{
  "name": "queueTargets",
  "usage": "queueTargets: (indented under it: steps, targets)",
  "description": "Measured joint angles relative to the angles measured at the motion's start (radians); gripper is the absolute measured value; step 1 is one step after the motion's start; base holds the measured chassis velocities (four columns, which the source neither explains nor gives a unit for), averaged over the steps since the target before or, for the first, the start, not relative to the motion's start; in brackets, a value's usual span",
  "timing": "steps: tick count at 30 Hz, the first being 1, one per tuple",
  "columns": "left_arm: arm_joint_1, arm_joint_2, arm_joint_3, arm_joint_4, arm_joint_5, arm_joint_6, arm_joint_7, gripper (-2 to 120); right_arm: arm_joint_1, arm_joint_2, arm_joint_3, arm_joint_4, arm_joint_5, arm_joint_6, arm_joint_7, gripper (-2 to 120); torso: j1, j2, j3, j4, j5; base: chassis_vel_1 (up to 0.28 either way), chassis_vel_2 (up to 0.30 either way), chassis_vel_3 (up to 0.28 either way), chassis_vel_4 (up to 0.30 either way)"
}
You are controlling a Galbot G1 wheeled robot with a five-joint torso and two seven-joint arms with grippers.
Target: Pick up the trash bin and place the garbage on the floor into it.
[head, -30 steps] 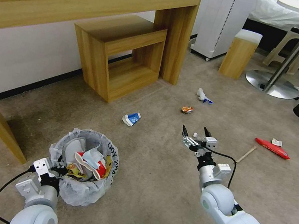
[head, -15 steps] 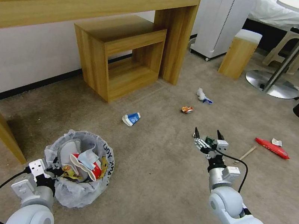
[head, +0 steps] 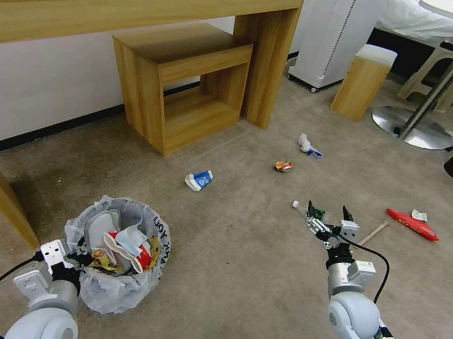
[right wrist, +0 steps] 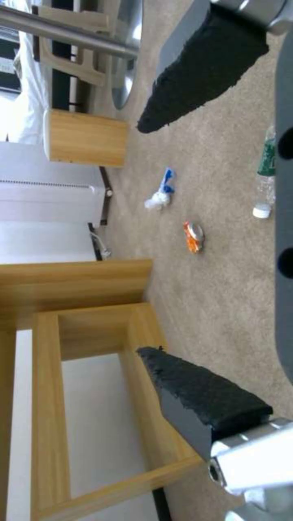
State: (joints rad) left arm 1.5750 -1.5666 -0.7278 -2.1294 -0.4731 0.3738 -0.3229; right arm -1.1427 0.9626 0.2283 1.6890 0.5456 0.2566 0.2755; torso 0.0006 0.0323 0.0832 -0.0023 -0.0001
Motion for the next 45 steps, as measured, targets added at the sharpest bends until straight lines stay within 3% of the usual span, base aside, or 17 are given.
queueTargets:
  steps: [26, 38, 45]
  targets:
    - [0.005, 0.002, -0.001, -0.014, -0.007, -0.001, -0.001, 1, -0.006, 0.004, 0.002, -0.001, -0.026, -0.007, 0.006, 100, 0.0, 0.0, 0.0, 0.0001, 0.0001, -0.089, 0.091, 0.085, -0.085]
    - [0.039, 0.02, 0.028, -0.125, -0.09, 0.114, -0.044, 1, -0.01, 0.003, 0.003, 0.004, -0.028, -0.008, 0.004, 100, 0.0, 0.0, 0.0, 0.0, -0.0002, -0.127, 0.117, 0.121, -0.129]
    - [0.074, 0.073, 0.028, -0.191, -0.203, 0.197, -0.076, 1, -0.016, 0.004, -0.001, 0.013, -0.028, -0.014, 0.001, 100, 0.0, 0.0, 0.0, 0.0, -0.0001, -0.138, 0.143, 0.134, -0.139]
